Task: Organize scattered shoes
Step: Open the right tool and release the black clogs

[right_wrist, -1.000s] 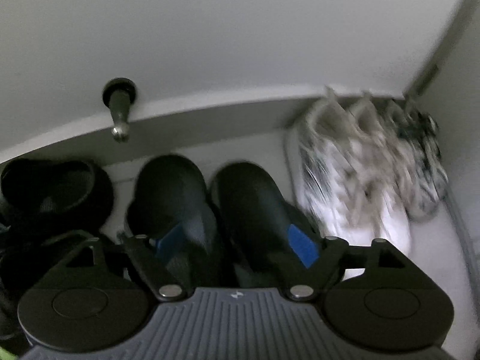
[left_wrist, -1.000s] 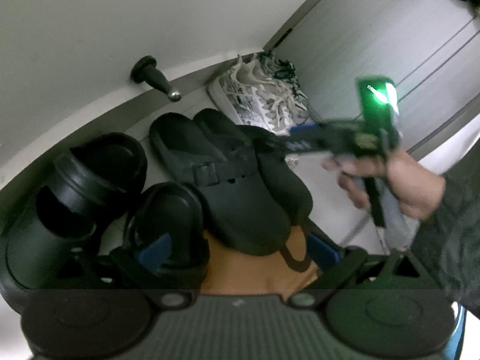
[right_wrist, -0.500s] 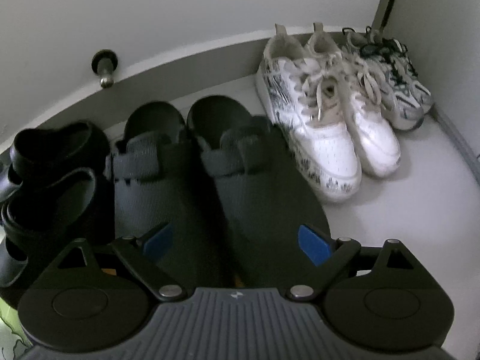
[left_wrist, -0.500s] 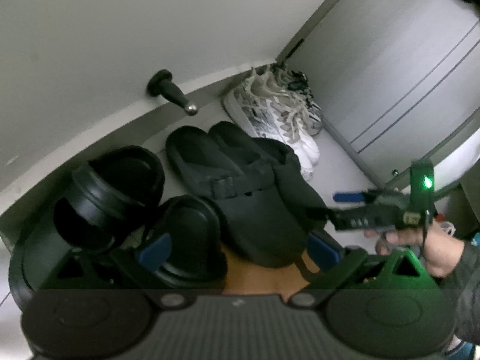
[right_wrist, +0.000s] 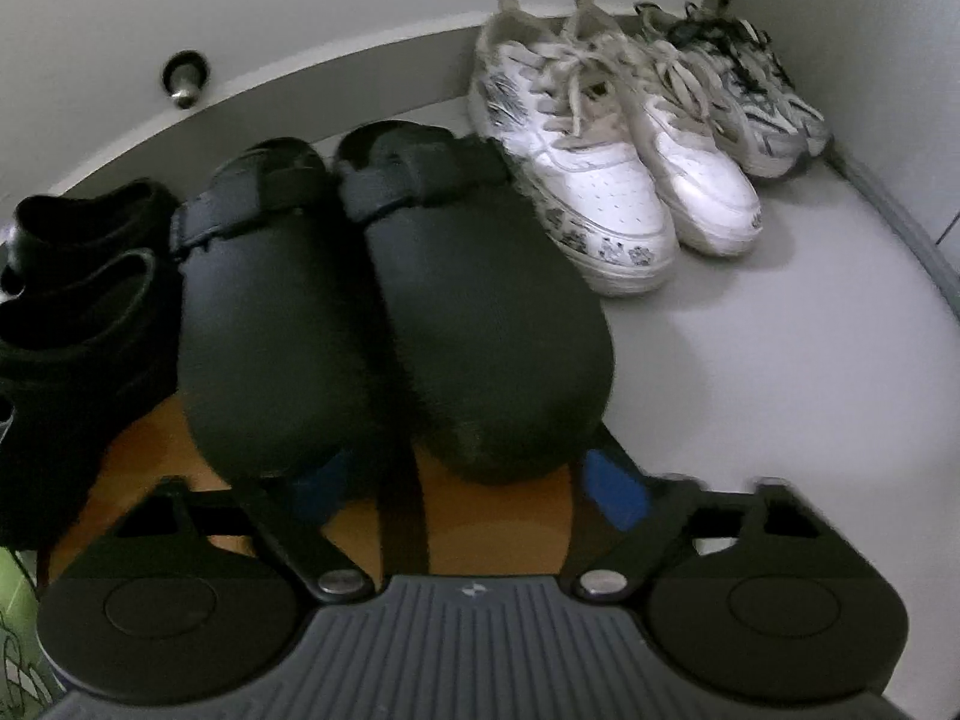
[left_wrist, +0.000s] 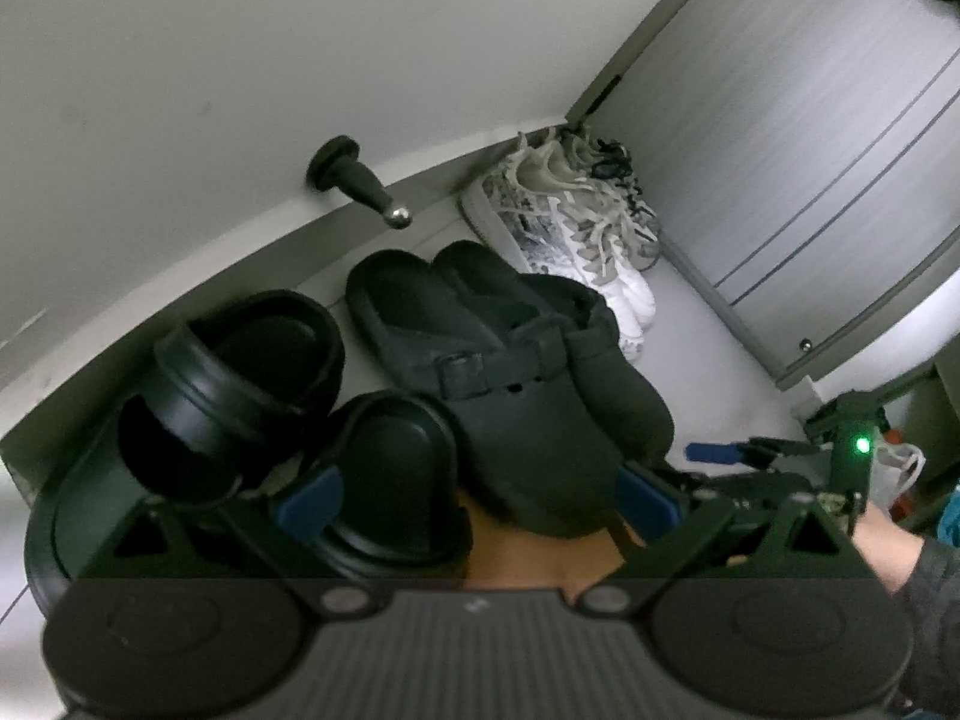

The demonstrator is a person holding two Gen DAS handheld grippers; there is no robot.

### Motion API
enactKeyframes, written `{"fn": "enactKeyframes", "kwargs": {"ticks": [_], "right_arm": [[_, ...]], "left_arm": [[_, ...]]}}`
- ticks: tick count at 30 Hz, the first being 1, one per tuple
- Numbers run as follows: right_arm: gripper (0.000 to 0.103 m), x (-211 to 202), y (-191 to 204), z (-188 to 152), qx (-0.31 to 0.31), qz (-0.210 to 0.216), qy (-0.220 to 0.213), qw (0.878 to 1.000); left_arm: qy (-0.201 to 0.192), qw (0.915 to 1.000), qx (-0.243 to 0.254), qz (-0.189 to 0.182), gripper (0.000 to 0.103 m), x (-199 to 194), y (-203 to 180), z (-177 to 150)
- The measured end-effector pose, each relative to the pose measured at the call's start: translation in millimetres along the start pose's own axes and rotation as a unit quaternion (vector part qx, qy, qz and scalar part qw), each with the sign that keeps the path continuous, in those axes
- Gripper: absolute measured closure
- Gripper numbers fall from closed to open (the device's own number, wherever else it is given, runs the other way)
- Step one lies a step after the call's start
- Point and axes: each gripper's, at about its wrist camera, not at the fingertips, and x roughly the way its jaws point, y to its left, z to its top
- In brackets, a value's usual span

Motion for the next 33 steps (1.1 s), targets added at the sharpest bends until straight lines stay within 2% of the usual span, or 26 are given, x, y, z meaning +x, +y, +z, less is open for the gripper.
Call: {"fn": "enactKeyframes", "kwargs": {"ticks": [1, 2, 6, 16, 33], "right_arm": [[0.053, 4, -2, 1, 0.001, -0.002, 0.007, 1.000], [0.056, 9, -3, 1, -0.002, -0.002, 0.012, 1.000], [0.056, 16, -4, 2, -0.001, -0.010, 0.019, 1.000], [0.056, 18, -7, 3, 0.015, -0.022, -0.011, 1.000], [0.055, 22, -5, 8, 0.006, -0.026, -0.030, 0.999]], "left_arm": [[0.001, 1.0000, -0.001, 0.000, 0.005, 0, 0, 0], [0.001, 1.0000, -0.001, 0.000, 0.005, 0, 1, 0], [0.001, 1.0000, -0.003, 0.001, 0.005, 1, 3, 1], [0.006, 1.0000, 0.005, -0.006, 0.005, 6, -3, 1], [0.009, 0.9999, 0.007, 0.000, 0.005, 9, -6, 1]]}}
